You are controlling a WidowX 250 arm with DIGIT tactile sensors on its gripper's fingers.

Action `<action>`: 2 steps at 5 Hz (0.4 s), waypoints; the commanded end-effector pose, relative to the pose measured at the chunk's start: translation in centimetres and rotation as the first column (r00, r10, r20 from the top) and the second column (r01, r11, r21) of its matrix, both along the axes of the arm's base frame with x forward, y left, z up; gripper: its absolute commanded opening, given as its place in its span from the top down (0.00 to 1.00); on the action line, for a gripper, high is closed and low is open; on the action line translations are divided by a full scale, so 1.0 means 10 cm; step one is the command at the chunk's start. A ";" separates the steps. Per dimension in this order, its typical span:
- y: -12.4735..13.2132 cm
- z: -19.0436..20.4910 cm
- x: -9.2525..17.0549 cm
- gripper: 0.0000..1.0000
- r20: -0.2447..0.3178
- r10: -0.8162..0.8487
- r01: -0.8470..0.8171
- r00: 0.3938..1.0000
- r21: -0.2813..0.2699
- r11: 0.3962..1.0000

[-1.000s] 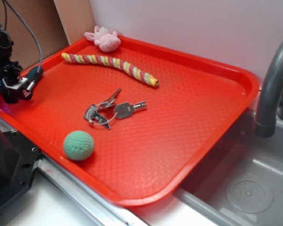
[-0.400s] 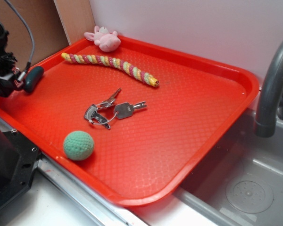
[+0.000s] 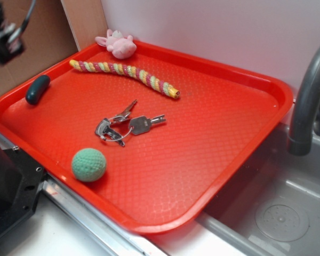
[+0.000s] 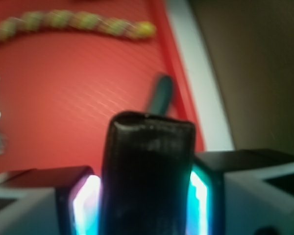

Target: Grab the black box.

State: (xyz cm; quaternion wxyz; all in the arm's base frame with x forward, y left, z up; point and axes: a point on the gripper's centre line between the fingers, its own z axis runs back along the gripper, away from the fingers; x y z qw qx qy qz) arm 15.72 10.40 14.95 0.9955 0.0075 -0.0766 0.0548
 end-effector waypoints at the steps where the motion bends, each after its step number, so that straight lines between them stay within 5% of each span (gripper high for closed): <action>1: -0.49 0.69 0.71 1.00 -0.116 -0.196 0.187 0.974 -0.079 0.979; 2: -0.61 0.73 0.76 1.00 -0.110 -0.209 0.199 0.972 -0.095 0.975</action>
